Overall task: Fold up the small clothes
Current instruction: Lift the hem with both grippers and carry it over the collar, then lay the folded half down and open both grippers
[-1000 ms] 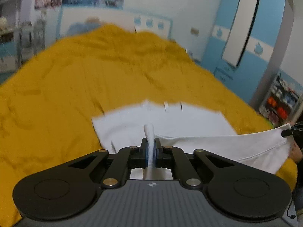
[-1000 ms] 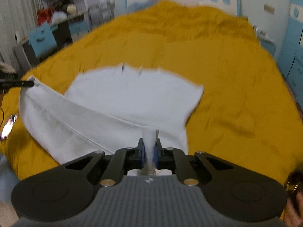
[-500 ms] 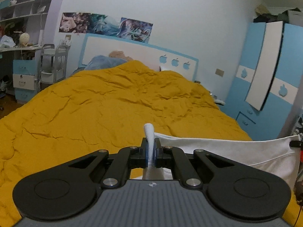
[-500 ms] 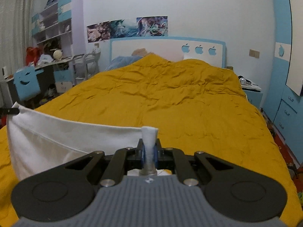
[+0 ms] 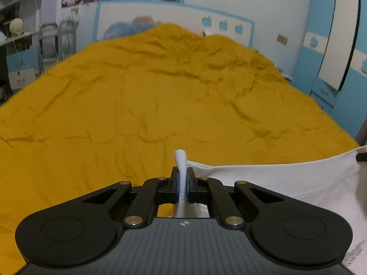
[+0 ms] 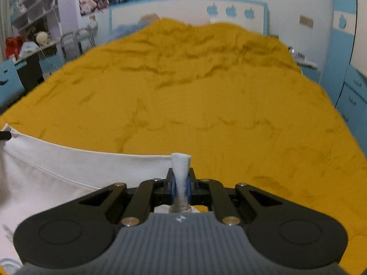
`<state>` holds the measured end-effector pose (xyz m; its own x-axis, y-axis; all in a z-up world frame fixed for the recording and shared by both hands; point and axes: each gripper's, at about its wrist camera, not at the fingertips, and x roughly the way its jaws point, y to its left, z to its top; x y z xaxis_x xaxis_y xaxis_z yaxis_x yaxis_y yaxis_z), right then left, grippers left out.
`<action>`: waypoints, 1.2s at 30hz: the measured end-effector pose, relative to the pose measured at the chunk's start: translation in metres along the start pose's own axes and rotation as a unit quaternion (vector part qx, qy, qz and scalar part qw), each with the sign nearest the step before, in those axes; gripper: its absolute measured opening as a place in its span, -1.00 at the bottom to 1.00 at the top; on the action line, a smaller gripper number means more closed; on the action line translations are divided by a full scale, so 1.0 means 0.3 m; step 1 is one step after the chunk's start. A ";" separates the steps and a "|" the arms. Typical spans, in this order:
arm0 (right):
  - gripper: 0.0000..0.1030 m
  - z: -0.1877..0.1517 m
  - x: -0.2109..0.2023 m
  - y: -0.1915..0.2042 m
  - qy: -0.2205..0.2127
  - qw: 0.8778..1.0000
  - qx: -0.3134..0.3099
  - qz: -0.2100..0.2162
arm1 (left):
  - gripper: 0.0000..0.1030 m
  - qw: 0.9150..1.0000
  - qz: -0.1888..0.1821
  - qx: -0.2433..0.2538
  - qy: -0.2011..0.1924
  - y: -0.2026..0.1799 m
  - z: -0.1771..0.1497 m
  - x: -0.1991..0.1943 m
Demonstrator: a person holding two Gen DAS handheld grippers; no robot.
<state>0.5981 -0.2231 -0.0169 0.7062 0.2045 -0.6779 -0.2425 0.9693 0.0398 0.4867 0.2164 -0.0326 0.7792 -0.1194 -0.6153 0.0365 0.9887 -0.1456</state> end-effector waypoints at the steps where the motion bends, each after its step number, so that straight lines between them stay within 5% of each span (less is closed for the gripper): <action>1: -0.95 -0.006 0.049 -0.008 0.005 1.000 0.003 -0.001 | -0.90 1.000 0.001 -0.002 0.006 0.007 -0.008 0.029; 14: -0.95 -0.105 0.391 -0.088 0.042 0.998 0.048 -0.010 | -0.89 0.998 0.026 -0.022 0.044 0.074 -0.079 0.215; 17: -0.91 -0.104 0.383 -0.081 0.042 0.998 0.050 -0.018 | -0.62 0.997 0.051 -0.018 0.048 0.065 -0.062 0.203; 19: -0.69 -0.099 0.349 -0.075 0.039 0.997 0.047 -0.046 | -0.52 0.996 0.072 -0.014 0.052 0.069 -0.046 0.190; 22: -0.65 -0.081 0.278 -0.083 0.037 0.996 0.041 -0.072 | -0.52 0.994 0.094 -0.018 0.053 0.087 -0.030 0.120; 29: -0.64 -0.076 0.009 -0.028 0.045 0.998 0.012 -0.042 | -0.52 0.996 0.071 0.000 0.062 0.024 -0.015 -0.130; 36: -0.60 -0.203 -0.226 0.111 0.093 0.995 -0.031 0.001 | -0.52 0.994 0.041 0.039 0.093 -0.105 -0.119 -0.327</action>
<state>0.5017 -0.2129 -0.0143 0.5723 0.1721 -0.8018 -0.2882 0.9576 -0.0002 0.3866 0.1936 0.0048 0.6524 -0.0461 -0.7565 0.0317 0.9989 -0.0336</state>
